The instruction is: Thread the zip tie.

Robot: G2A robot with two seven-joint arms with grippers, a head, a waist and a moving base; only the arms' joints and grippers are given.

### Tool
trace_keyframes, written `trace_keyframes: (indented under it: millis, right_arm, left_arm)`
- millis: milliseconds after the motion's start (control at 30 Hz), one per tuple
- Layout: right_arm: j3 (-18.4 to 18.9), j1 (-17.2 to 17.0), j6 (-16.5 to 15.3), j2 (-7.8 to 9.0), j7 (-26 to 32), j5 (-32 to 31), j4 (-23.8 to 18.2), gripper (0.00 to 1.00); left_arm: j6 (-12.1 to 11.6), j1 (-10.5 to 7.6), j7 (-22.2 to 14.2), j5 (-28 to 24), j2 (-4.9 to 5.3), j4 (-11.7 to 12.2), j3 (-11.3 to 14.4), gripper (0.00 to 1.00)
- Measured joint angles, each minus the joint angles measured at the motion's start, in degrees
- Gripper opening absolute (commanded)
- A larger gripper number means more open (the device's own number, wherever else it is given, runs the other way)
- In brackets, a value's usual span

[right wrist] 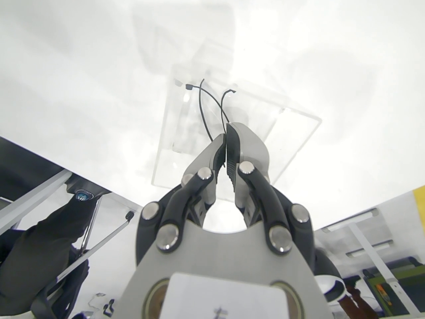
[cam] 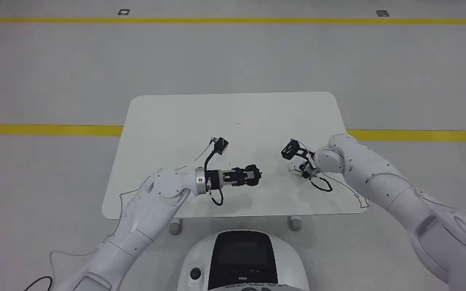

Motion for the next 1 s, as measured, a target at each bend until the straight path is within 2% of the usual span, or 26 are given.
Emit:
trace_keyframes:
  millis: [133, 400, 1000]
  right_arm:
    - [-0.26, -0.12, 0.0, -0.02, -0.23, 0.34, -0.2, 0.04]
    - [-1.75, 0.31, 0.0, 0.19, 0.16, 2.21, -1.63, 0.11]
    - [-5.56, 1.86, 0.0, 0.12, -2.28, 3.08, -0.76, 0.12]
  left_arm:
    - [0.0, 0.0, 0.0, 0.0, 0.0, 0.0, 0.0, 0.0]
    - [0.0, 0.0, 0.0, 0.0, 0.0, 0.0, 0.0, 0.0]
    - [0.0, 0.0, 0.0, 0.0, 0.0, 0.0, 0.0, 0.0]
